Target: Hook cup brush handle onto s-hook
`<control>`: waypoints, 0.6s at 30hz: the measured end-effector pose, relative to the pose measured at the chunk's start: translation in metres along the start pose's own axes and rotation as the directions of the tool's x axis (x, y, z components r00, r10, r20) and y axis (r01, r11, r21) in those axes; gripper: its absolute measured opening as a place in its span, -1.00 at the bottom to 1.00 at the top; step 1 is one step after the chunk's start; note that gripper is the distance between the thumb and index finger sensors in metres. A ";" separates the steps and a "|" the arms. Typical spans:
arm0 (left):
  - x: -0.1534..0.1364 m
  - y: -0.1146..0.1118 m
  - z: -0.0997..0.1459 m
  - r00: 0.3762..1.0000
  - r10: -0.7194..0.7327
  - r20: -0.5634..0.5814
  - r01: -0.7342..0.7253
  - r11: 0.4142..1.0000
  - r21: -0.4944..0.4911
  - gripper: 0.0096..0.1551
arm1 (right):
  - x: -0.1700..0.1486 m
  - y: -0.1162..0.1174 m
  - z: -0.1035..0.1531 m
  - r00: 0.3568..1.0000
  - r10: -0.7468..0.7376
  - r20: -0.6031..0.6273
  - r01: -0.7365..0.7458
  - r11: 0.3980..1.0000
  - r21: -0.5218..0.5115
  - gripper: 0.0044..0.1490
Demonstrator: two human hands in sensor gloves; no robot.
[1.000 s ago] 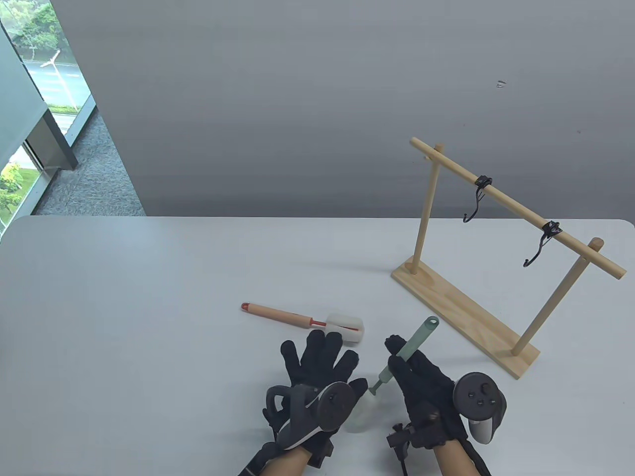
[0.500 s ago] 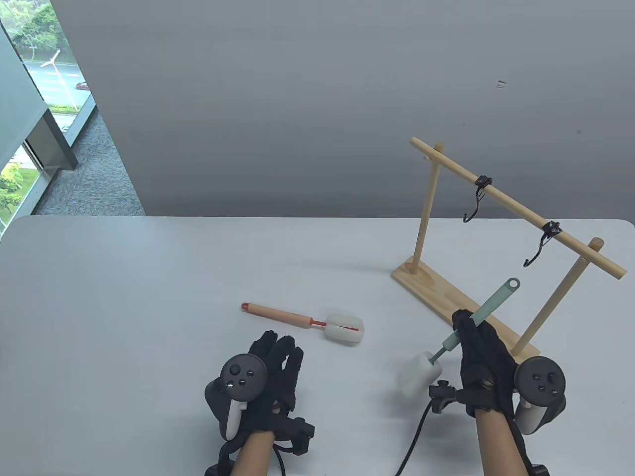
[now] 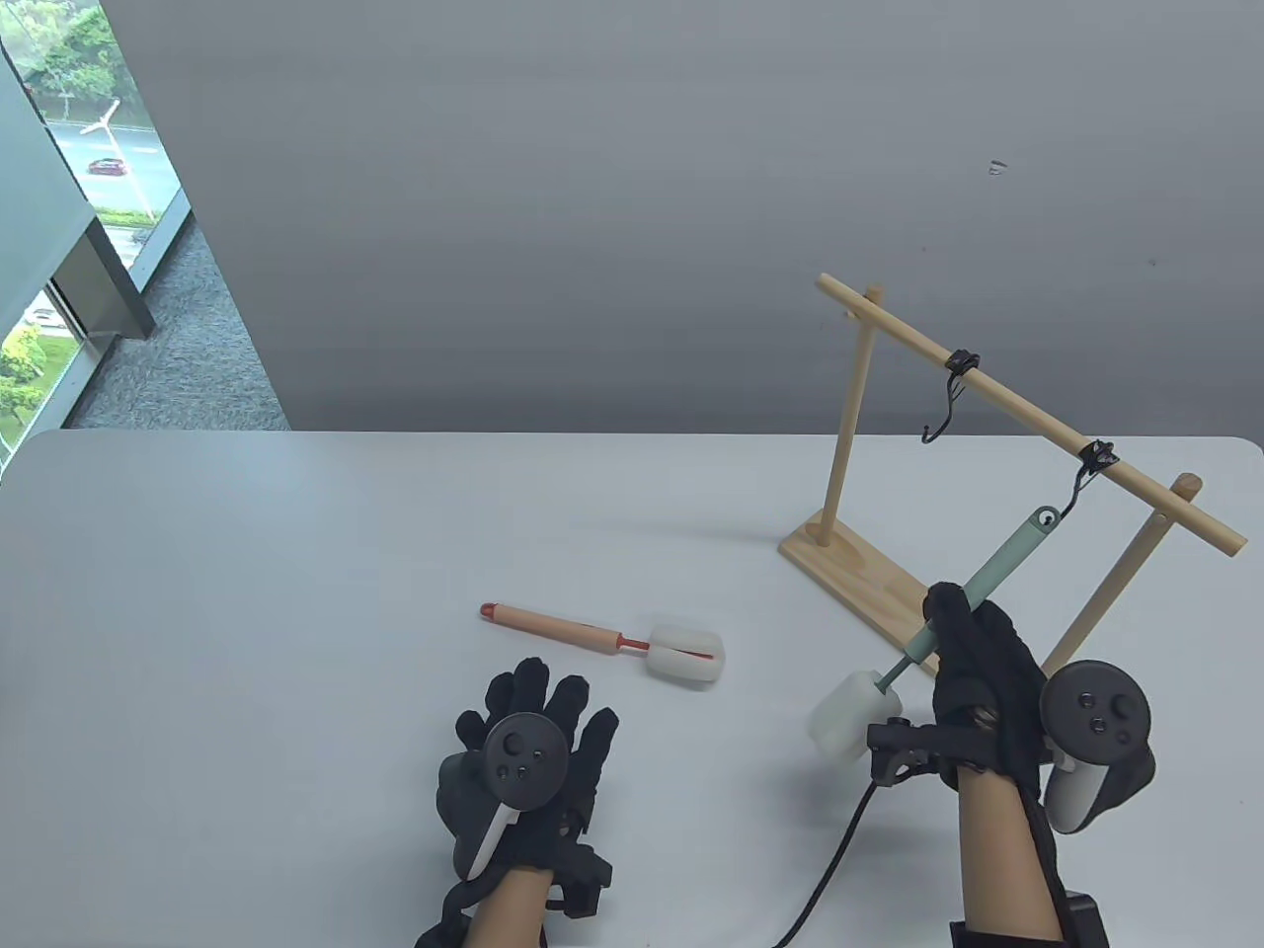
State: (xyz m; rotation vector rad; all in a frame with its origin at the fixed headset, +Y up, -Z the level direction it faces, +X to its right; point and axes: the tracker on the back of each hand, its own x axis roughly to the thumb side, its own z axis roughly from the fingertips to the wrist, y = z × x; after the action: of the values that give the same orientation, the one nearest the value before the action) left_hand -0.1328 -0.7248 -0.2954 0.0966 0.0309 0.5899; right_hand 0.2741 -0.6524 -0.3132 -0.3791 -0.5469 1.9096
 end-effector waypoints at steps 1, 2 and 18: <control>0.000 0.000 0.000 1.000 0.002 -0.003 -0.002 1.000 -0.001 -0.26 | -0.002 0.000 -0.001 1.000 0.008 -0.019 -0.008 1.000 0.017 -0.37; -0.001 0.000 0.000 1.000 0.002 -0.003 -0.002 1.000 -0.002 -0.27 | -0.004 0.000 -0.001 0.999 0.016 -0.039 -0.014 0.999 0.043 -0.37; -0.003 -0.002 0.000 0.999 -0.045 -0.015 0.044 0.998 -0.035 -0.25 | -0.036 0.006 0.014 0.998 0.038 -0.041 -0.040 0.998 -0.051 -0.27</control>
State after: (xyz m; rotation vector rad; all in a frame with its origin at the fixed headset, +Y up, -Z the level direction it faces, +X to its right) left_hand -0.1342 -0.7280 -0.2960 0.0577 0.0383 0.5465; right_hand 0.2761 -0.6908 -0.3039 -0.4634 -0.5665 1.9240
